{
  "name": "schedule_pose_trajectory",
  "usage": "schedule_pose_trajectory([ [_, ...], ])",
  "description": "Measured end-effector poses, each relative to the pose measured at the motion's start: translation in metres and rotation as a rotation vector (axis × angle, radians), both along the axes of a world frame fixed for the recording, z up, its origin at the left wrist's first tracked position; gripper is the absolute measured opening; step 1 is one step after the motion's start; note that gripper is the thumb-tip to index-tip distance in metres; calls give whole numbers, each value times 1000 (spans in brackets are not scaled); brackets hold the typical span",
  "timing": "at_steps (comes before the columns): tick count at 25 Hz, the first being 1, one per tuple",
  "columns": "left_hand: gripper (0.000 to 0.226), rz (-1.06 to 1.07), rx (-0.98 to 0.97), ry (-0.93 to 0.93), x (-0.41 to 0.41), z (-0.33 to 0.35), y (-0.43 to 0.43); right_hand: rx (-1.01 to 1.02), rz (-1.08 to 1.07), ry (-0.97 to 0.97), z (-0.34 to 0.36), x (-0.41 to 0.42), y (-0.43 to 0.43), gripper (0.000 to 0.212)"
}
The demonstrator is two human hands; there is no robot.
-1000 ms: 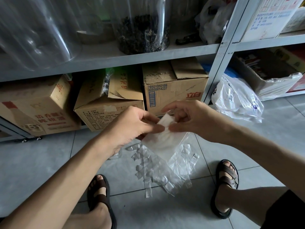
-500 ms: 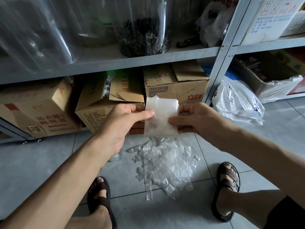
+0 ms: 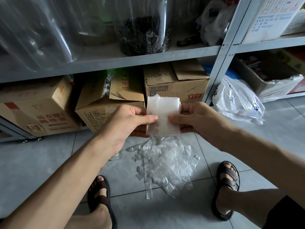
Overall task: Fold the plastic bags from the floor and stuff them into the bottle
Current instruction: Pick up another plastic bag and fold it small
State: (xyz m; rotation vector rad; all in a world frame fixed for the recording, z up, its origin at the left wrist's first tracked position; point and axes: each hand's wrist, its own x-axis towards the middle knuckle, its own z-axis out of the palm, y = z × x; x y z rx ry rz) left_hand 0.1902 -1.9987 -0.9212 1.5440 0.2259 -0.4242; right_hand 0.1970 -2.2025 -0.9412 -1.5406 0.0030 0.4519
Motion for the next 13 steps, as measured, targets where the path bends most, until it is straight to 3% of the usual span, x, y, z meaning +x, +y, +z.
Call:
schedule_pose_trajectory([
  [13,20,28,-86,43,2,7,-1,134,-64,100,8,2,-4,38],
])
